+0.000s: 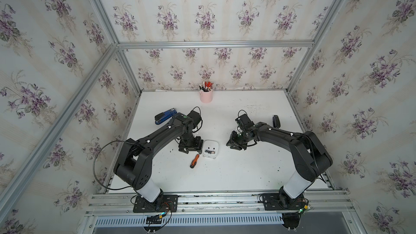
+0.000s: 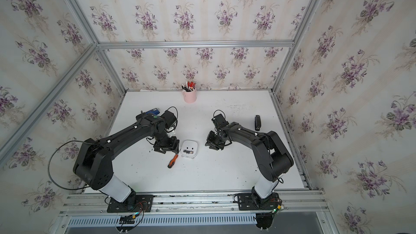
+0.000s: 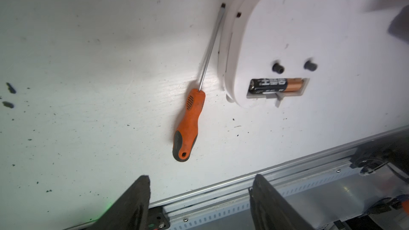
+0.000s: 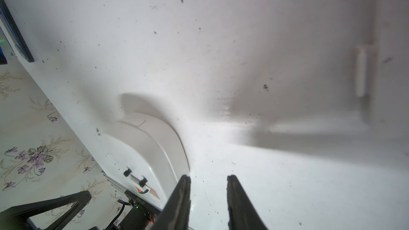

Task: Remove the battery from the alarm
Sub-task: Pick up the screwdriver from the center of the board.

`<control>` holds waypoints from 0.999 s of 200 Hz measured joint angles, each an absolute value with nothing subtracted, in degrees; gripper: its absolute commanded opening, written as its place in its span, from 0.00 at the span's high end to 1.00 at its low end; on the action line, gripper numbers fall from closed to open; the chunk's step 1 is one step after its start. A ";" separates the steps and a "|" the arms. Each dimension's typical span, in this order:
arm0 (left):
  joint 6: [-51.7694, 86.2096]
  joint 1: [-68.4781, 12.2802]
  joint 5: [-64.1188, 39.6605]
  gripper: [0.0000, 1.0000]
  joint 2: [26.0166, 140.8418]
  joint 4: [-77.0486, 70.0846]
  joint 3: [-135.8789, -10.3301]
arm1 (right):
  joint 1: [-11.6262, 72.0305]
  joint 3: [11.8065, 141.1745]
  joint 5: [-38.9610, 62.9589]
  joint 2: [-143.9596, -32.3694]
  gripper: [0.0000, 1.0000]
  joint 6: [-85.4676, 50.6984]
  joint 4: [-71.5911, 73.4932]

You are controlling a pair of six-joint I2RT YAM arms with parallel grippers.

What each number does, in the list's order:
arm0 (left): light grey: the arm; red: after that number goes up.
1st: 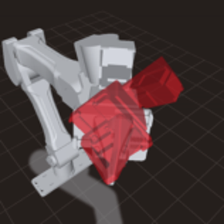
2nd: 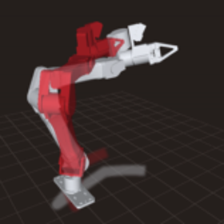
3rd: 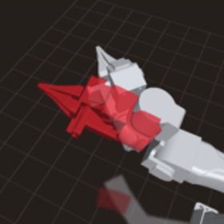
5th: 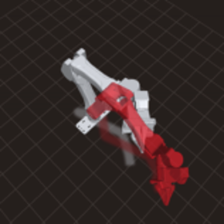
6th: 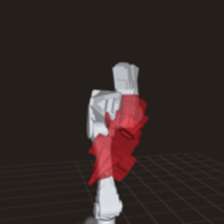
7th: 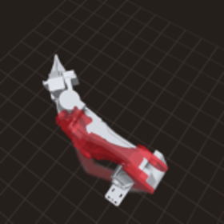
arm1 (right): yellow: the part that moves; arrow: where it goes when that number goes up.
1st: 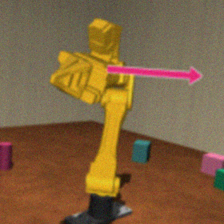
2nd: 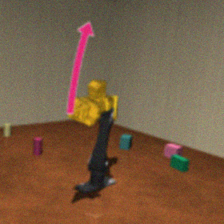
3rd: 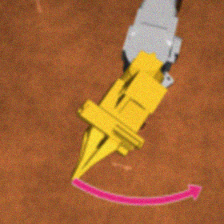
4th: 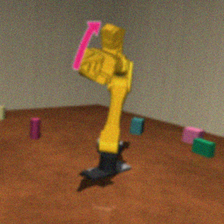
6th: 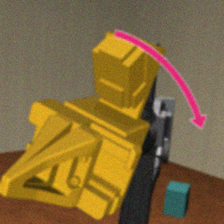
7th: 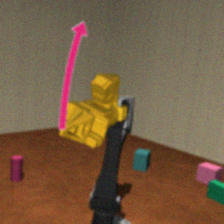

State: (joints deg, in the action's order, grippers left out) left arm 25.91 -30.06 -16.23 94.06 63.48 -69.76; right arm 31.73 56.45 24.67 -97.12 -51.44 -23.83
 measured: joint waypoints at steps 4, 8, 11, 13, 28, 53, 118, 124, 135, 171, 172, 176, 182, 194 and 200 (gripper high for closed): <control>25.85 -30.20 -15.75 0.25 94.48 64.18 -69.76 | 31.27 56.45 24.69 -96.97 0.67 -51.09 -23.97; 25.69 -30.33 -15.16 0.25 94.85 64.62 -69.76 | 30.81 56.45 24.84 -96.79 0.67 -50.83 -24.16; 25.52 -30.46 -14.52 0.25 95.22 64.99 -69.78 | 30.46 56.45 25.06 -96.68 0.67 -50.68 -24.27; 25.47 -30.55 -14.24 0.25 95.39 65.12 -69.80 | 30.28 56.45 25.12 -96.62 0.67 -50.57 -24.32; 25.08 -31.77 -12.43 0.25 97.34 65.93 -70.54 | 28.75 56.18 25.02 -96.09 0.67 -49.52 -24.71; 24.60 -34.13 -11.77 0.25 100.03 65.91 -71.59 | 27.97 55.18 25.08 -95.50 0.67 -48.69 -25.36; 24.64 -36.10 -9.54 0.29 103.96 65.30 -70.67 | 26.65 53.34 25.85 -94.50 0.68 -47.31 -25.47; 24.64 -36.18 -9.28 0.30 104.31 65.12 -70.61 | 26.65 53.28 25.93 -94.50 0.68 -47.27 -25.50; 24.67 -36.32 -9.13 0.32 105.08 64.47 -70.28 | 26.61 53.04 25.98 -94.43 0.68 -46.92 -25.32; 25.08 -36.58 -8.58 0.37 107.13 63.00 -69.65 | 26.61 52.40 26.09 -93.71 0.68 -46.92 -25.21; 25.10 -36.58 -8.56 0.38 107.20 62.96 -69.65 | 26.61 52.40 26.09 -93.69 0.68 -46.92 -25.21; 25.12 -36.58 -8.43 0.39 107.48 62.70 -69.65 | 26.61 52.38 26.11 -93.67 0.68 -46.92 -25.21; 25.17 -36.58 -8.19 0.40 107.85 62.28 -69.56 | 26.61 52.36 26.13 -93.67 0.69 -46.92 -25.21; 25.39 -36.58 -7.86 0.44 108.31 61.56 -69.21 | 26.61 52.36 26.15 -93.65 0.69 -46.92 -25.23; 25.54 -36.56 -7.86 0.49 108.44 61.28 -68.99 | 26.61 52.36 26.15 -93.58 0.69 -46.92 -25.21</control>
